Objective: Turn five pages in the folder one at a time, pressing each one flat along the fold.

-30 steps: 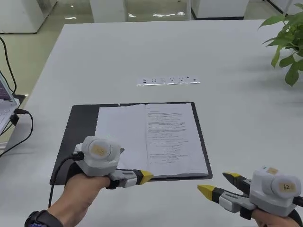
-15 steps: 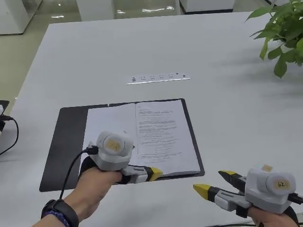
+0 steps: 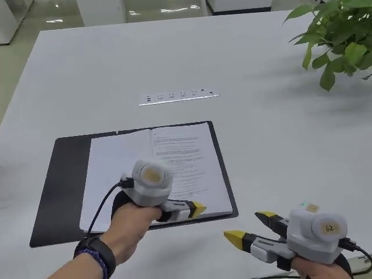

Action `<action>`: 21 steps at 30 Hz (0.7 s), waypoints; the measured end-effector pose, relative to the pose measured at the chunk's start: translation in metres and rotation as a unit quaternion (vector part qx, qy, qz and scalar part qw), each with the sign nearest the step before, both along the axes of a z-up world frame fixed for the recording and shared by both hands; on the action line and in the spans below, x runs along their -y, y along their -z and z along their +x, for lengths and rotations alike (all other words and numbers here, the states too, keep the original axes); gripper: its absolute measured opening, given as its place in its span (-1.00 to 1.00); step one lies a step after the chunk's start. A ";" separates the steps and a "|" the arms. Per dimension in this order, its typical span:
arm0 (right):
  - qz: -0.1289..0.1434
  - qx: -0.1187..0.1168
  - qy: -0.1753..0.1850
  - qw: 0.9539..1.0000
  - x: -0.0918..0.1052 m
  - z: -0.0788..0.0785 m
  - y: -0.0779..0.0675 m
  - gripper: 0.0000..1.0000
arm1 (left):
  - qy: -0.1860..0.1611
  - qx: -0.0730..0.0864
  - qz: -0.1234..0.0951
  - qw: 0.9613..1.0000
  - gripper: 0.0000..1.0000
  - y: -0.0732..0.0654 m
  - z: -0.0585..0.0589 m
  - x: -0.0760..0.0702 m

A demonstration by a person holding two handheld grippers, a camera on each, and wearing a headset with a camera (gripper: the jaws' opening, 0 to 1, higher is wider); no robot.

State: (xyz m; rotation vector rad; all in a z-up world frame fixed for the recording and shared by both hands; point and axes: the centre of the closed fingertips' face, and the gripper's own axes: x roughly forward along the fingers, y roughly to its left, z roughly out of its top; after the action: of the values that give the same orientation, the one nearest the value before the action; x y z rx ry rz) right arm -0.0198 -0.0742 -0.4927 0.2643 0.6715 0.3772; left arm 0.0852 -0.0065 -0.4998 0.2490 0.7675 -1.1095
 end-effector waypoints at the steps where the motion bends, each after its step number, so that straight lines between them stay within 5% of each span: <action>1: 0.000 -0.001 -0.001 1.000 0.000 0.000 0.000 0.22 | -0.002 -0.002 0.002 1.000 0.38 0.003 0.000 0.003; 14: 0.002 -0.008 -0.007 1.000 0.005 -0.001 0.004 0.20 | -0.037 0.005 0.003 0.999 0.35 0.022 0.013 0.021; 21: 0.002 -0.012 -0.009 1.000 0.008 -0.001 0.007 0.17 | -0.025 0.010 0.020 0.999 0.34 0.040 0.005 0.030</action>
State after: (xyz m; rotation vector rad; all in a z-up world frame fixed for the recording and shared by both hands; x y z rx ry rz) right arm -0.0208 -0.0821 -0.5000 0.2669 0.6976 0.3924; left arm 0.0906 -0.0368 -0.5399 0.2728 0.7752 -1.0442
